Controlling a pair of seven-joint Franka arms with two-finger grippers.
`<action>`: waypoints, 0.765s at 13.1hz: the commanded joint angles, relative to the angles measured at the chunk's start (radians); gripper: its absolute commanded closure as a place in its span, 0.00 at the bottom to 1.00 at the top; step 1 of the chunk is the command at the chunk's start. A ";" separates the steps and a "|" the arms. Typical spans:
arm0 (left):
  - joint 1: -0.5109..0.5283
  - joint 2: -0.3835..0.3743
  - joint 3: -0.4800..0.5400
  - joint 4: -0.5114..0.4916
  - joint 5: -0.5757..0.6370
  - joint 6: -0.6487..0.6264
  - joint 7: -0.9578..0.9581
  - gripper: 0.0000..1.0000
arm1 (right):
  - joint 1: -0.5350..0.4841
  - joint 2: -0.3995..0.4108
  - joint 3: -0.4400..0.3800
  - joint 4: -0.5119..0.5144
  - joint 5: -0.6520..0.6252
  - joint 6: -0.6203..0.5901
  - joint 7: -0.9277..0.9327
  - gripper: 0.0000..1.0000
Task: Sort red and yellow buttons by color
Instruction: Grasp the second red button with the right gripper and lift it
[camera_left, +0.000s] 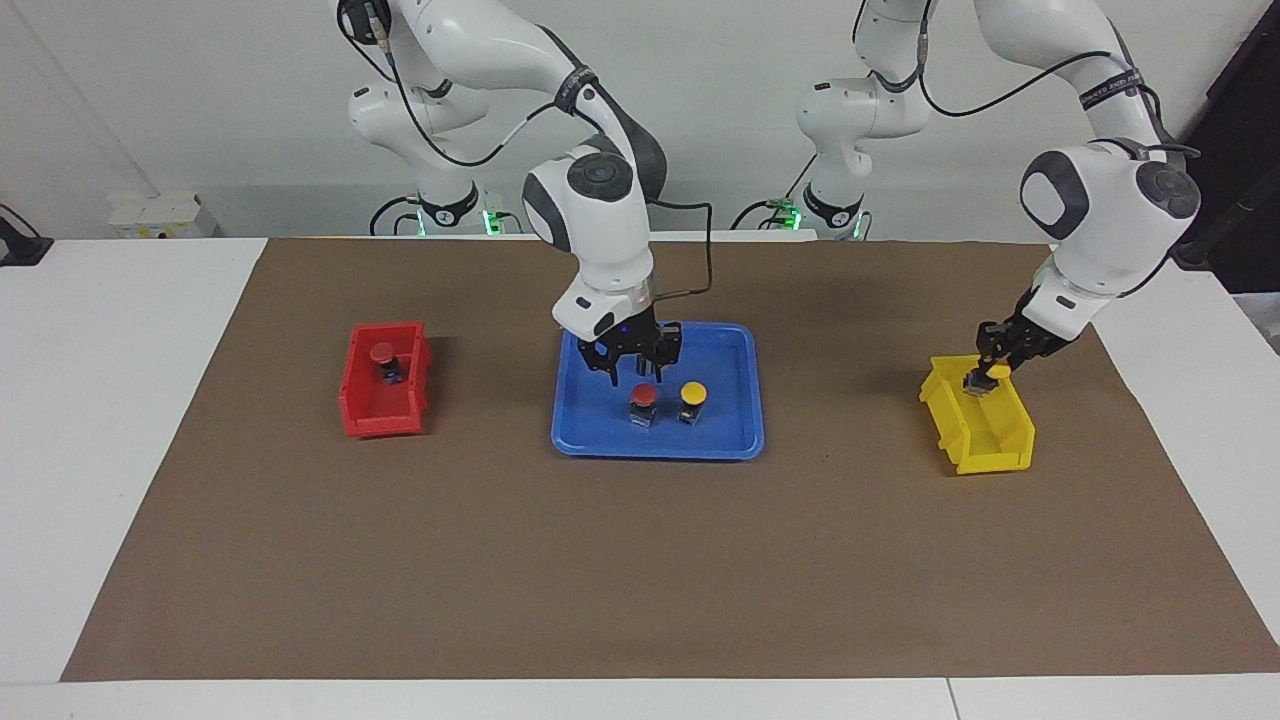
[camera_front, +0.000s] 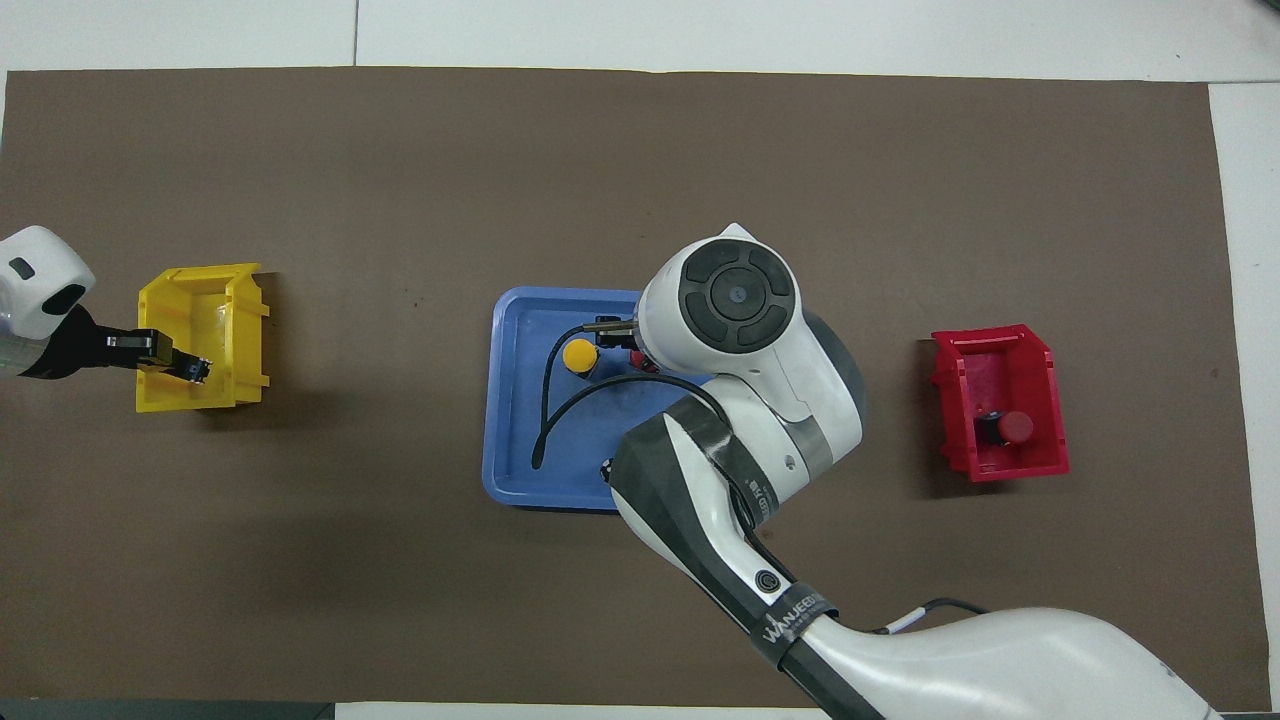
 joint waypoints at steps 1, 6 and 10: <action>0.010 -0.006 -0.008 -0.085 -0.006 0.127 0.016 0.97 | 0.004 0.028 -0.003 -0.010 -0.049 0.038 0.025 0.37; 0.008 0.014 -0.008 -0.068 -0.006 0.126 0.012 0.44 | 0.005 0.038 -0.001 -0.035 -0.049 0.092 0.036 0.38; 0.005 0.014 -0.008 0.047 -0.006 -0.035 0.006 0.44 | 0.036 0.049 -0.003 -0.039 -0.047 0.109 0.062 0.38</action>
